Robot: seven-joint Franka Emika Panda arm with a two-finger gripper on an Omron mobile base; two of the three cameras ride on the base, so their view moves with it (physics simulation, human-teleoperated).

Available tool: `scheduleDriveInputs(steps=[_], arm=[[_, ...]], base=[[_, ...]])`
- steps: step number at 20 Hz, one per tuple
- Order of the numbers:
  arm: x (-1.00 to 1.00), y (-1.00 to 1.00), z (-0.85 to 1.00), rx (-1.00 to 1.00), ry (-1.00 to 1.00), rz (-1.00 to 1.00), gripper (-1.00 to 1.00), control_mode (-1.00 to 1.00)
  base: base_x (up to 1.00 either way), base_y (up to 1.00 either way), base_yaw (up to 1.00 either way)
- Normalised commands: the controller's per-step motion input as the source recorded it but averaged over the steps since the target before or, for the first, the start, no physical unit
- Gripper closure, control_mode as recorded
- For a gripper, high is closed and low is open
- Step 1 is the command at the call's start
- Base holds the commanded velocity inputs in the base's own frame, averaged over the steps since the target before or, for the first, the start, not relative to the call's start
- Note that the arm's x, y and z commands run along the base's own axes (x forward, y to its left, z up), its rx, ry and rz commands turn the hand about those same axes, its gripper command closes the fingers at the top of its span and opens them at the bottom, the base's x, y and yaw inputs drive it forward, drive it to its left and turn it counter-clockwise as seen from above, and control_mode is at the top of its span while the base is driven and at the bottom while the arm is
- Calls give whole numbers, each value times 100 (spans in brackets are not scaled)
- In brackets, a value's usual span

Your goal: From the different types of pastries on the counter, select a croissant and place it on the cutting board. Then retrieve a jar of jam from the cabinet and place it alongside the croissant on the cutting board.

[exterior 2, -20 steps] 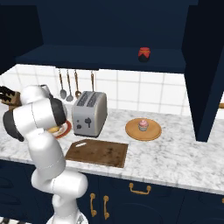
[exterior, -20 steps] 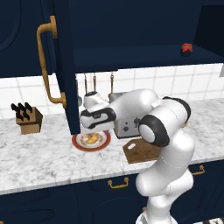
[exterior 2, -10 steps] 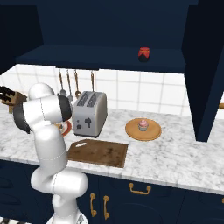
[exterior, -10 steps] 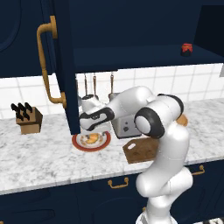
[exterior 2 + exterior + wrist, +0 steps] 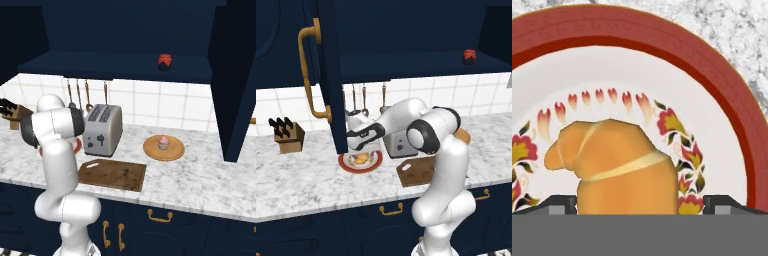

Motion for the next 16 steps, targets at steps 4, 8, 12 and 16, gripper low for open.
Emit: scheduleDriveInputs(steps=[4,8,12,16], arm=[[0,0,-30,0,0,0,-100,-100],[0,0,-25,0,-2,0,100,-100],[-7,-20,11,1,-9,-1,100,-100],[-44,-83,52,1,-14,-9,100,-100]], base=[[0,0,0],[0,0,0],[0,0,0],[0,0,0]])
